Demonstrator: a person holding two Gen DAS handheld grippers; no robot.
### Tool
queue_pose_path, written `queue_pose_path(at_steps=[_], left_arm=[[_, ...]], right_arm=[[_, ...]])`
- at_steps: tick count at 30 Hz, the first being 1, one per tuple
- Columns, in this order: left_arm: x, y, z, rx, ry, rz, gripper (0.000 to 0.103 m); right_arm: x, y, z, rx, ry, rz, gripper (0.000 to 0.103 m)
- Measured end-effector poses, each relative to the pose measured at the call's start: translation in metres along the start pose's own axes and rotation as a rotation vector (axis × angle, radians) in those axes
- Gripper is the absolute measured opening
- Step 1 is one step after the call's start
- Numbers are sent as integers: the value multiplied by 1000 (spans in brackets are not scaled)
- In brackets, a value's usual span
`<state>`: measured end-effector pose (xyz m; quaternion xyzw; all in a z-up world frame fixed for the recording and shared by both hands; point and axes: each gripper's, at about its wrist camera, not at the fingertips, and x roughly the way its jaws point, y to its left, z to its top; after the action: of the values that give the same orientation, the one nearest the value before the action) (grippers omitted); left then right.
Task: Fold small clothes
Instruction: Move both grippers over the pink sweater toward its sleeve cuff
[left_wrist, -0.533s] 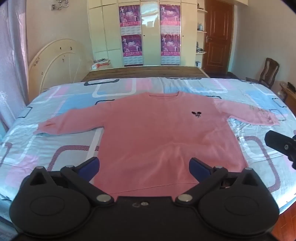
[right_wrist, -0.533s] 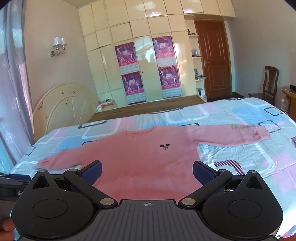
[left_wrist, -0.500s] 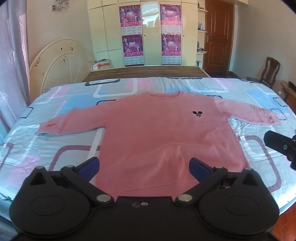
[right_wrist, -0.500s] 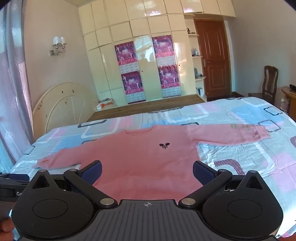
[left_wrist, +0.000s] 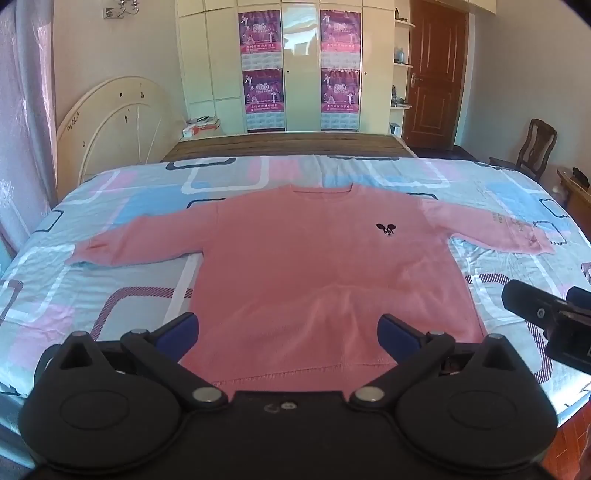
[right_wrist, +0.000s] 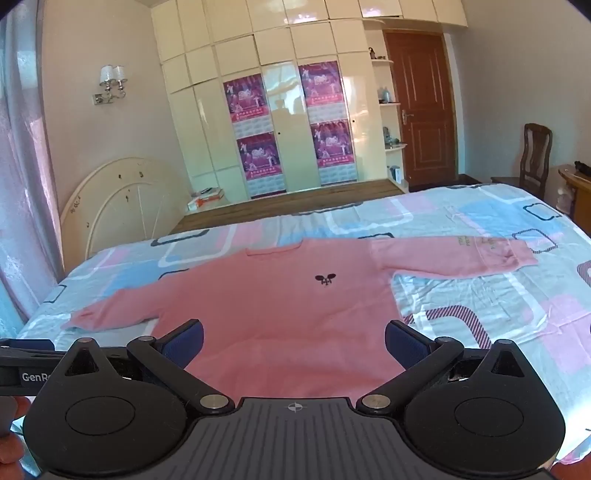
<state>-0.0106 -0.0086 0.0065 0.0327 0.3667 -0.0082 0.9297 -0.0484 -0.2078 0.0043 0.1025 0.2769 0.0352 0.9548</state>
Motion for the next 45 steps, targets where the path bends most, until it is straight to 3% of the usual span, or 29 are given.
queue_pose_path(at_steps=[45], left_arm=[[5,-9,-7,6,28,8,103]], right_arm=[[-2,-14,-10,38,34,-27,103]])
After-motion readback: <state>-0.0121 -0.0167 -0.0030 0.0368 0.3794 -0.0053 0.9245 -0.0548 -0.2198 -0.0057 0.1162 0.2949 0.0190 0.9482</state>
